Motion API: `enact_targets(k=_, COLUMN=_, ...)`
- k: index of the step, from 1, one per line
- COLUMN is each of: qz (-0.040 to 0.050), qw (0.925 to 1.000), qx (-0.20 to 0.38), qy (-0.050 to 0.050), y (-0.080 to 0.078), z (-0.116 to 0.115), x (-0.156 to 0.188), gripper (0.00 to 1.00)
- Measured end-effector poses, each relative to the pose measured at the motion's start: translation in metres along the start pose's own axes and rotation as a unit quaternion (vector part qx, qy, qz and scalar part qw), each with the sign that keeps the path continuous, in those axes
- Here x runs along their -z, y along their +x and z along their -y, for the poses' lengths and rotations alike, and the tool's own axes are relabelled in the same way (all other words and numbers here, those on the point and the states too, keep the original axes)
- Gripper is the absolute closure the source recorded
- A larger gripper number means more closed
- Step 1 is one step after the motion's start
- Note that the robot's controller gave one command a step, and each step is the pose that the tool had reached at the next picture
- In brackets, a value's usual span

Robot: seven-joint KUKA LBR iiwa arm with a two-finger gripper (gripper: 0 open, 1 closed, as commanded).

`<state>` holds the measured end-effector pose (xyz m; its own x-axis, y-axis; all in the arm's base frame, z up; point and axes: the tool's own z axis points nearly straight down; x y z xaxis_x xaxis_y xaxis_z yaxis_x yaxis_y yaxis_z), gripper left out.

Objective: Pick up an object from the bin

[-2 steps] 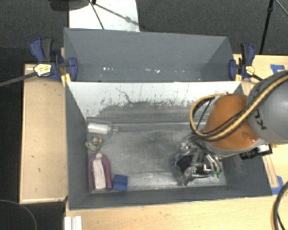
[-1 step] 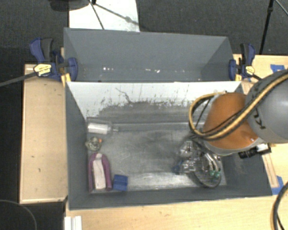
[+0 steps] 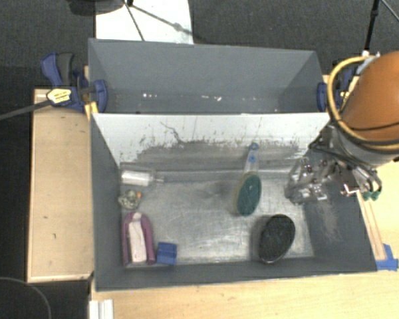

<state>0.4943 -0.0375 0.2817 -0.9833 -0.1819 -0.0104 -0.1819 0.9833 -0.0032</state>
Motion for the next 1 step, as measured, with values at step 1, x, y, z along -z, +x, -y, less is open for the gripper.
enact_targets(k=1, qz=-0.004, qw=1.0, qx=-0.002, qy=-0.002, y=0.0012, z=-0.0008, x=-0.0038, gripper=0.0)
